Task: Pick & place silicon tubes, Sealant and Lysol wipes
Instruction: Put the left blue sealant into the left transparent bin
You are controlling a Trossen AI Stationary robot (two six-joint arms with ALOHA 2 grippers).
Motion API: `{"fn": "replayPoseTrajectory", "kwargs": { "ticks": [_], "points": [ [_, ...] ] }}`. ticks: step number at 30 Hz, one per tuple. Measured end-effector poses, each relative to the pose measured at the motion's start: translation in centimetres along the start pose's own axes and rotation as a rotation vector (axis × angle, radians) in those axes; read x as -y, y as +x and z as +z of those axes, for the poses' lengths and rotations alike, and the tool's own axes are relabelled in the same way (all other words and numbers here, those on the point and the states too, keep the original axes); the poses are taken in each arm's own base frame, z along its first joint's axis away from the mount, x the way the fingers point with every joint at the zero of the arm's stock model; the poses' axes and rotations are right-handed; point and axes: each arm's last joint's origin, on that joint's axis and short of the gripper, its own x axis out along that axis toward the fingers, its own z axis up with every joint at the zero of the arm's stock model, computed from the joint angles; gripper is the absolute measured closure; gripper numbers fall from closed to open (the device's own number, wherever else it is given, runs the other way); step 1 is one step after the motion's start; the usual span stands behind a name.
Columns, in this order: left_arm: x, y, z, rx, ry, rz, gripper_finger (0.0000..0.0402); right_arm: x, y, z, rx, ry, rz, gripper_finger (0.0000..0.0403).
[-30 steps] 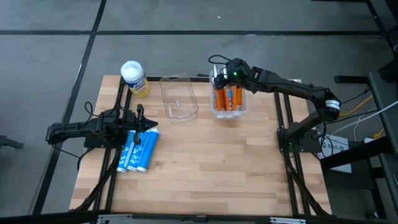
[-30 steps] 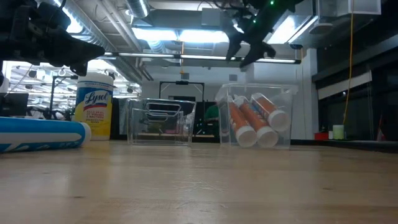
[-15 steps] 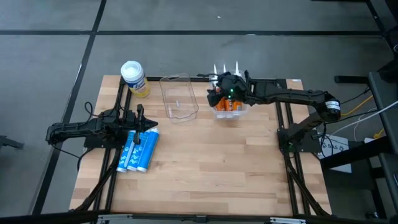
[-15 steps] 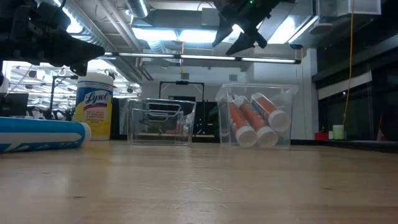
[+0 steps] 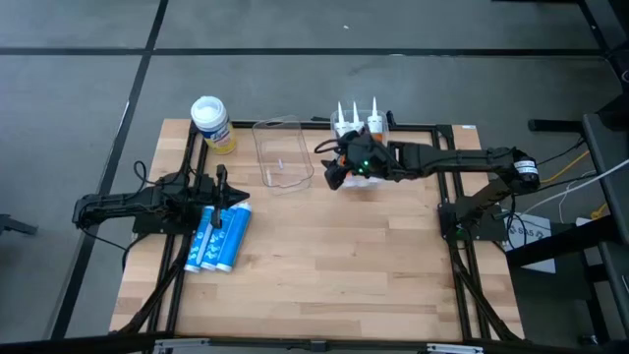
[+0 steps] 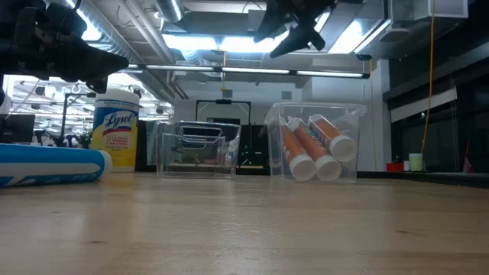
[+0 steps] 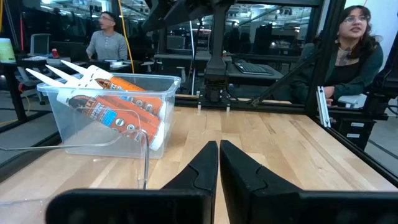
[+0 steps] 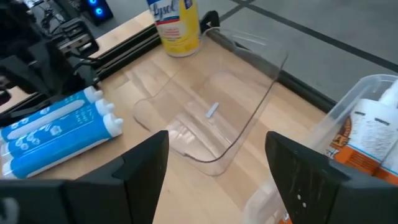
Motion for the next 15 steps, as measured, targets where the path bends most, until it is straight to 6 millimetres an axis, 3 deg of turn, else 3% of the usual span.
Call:
{"fn": "replayPoseTrajectory", "kwargs": {
  "ticks": [15],
  "points": [
    [0.0, 0.0, 0.0, 0.001, 0.000, 0.000, 0.0387, -3.4, -1.6, -1.2, 0.033, -0.128, 0.121, 0.0135]
  ]
}}
